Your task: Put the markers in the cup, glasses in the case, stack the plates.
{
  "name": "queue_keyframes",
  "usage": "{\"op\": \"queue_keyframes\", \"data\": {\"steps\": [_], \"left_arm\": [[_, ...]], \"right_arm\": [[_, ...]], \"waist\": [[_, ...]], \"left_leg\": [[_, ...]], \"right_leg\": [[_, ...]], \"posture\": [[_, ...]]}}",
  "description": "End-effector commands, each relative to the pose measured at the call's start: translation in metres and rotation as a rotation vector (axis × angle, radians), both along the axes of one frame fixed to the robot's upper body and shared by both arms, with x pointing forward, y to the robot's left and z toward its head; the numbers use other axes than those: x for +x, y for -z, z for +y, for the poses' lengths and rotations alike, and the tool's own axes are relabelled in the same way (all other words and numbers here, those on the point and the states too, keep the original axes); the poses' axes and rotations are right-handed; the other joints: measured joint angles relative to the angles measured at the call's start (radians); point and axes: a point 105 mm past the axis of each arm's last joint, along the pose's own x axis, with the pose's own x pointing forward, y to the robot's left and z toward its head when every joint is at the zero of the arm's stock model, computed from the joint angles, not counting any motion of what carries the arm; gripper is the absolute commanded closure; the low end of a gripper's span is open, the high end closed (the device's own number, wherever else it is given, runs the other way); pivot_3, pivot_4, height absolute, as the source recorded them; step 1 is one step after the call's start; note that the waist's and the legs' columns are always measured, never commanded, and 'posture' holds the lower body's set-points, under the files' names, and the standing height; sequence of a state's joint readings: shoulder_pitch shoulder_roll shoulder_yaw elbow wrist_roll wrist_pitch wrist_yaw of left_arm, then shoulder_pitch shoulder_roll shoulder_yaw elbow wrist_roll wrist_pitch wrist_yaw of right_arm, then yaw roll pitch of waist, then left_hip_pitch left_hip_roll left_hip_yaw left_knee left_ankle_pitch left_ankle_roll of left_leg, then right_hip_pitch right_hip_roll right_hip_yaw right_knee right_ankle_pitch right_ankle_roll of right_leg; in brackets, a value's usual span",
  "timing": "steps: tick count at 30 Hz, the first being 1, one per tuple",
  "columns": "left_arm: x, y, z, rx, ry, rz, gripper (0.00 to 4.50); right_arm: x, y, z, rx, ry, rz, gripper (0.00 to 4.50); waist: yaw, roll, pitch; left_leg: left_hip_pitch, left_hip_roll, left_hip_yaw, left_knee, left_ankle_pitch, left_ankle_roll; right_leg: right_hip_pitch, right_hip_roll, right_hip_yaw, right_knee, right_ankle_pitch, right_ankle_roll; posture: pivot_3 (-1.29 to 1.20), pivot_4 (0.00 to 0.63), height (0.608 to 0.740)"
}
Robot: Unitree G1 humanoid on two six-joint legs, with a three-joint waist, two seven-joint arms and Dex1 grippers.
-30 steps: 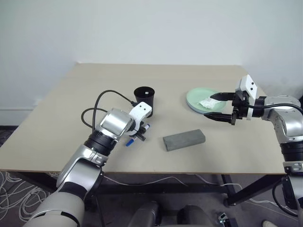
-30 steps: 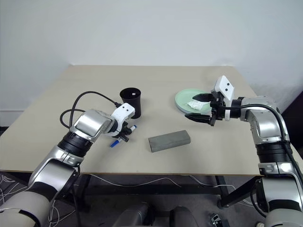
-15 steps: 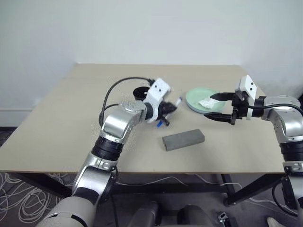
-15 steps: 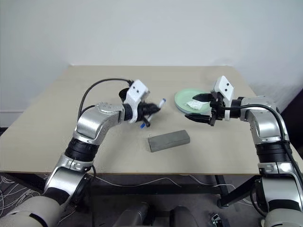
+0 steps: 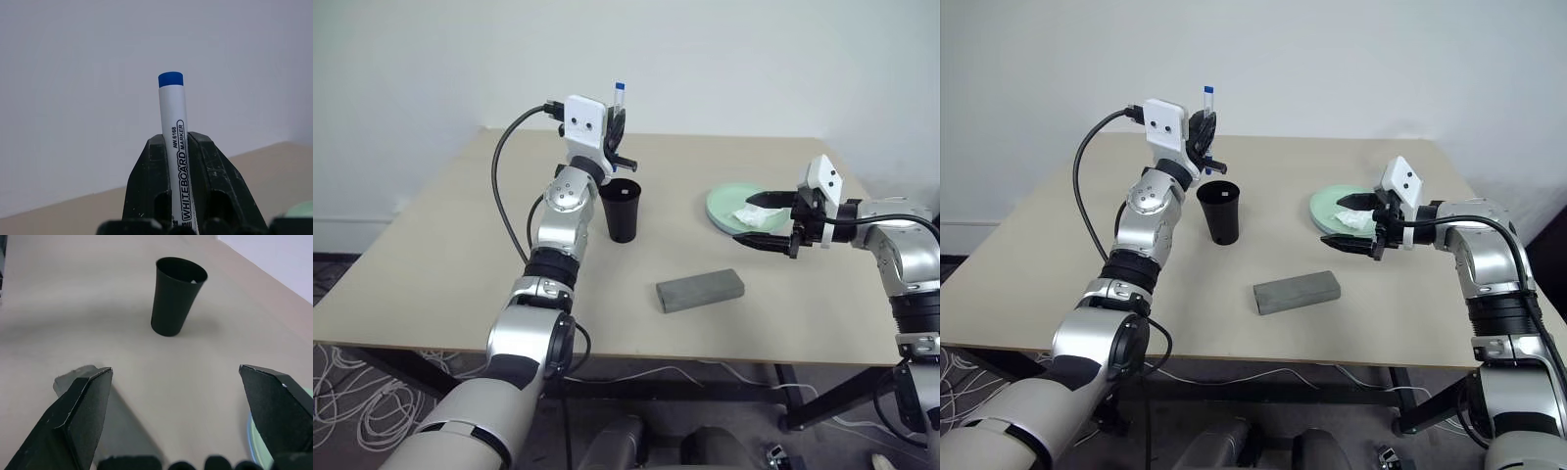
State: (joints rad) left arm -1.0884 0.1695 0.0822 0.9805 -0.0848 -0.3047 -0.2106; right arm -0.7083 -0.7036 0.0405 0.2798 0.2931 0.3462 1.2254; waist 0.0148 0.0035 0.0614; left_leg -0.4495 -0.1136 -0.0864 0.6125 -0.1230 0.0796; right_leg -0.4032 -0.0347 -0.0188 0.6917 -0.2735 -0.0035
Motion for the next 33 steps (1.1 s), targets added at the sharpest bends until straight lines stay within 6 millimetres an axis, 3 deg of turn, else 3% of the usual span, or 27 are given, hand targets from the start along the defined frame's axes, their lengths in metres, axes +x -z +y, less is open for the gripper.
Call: {"op": "queue_keyframes", "data": {"steps": [1,17,27,33], "left_arm": [[0.002,-0.017,-0.003,-0.004,-0.022,-0.061,4.19],[0.007,0.017,-0.016,-0.014,-0.001,0.050,4.19],[0.008,0.035,-0.013,0.037,-0.045,0.104,4.19],[0.008,0.035,-0.012,0.050,-0.072,0.096,2.29]], "right_arm": [[0.001,-0.018,0.002,0.007,-0.011,-0.064,0.00],[0.000,-0.019,0.002,0.010,-0.011,-0.066,0.00],[-0.001,-0.019,0.003,0.011,-0.014,-0.068,0.00],[-0.001,-0.019,0.002,0.013,-0.011,-0.067,0.00]], "waist": [[0.003,0.000,0.000],[0.000,0.000,0.000],[0.000,0.000,0.000],[0.000,0.000,0.000]], "left_leg": [[-0.001,0.000,0.000,0.001,0.000,0.000],[-0.002,0.000,0.000,0.002,0.000,0.000],[-0.002,0.000,0.000,0.002,0.000,0.000],[-0.002,0.000,0.000,0.002,0.000,0.000]], "right_leg": [[0.000,0.000,0.000,0.000,0.000,0.001],[-0.001,0.000,0.000,0.000,0.002,0.003],[-0.001,0.000,0.000,0.001,0.003,0.002],[-0.001,0.000,0.000,0.001,0.003,0.002]], "posture": [[0.00,0.000,0.727],[0.00,0.000,0.727],[0.00,0.000,0.727],[0.00,0.000,0.727]]}}
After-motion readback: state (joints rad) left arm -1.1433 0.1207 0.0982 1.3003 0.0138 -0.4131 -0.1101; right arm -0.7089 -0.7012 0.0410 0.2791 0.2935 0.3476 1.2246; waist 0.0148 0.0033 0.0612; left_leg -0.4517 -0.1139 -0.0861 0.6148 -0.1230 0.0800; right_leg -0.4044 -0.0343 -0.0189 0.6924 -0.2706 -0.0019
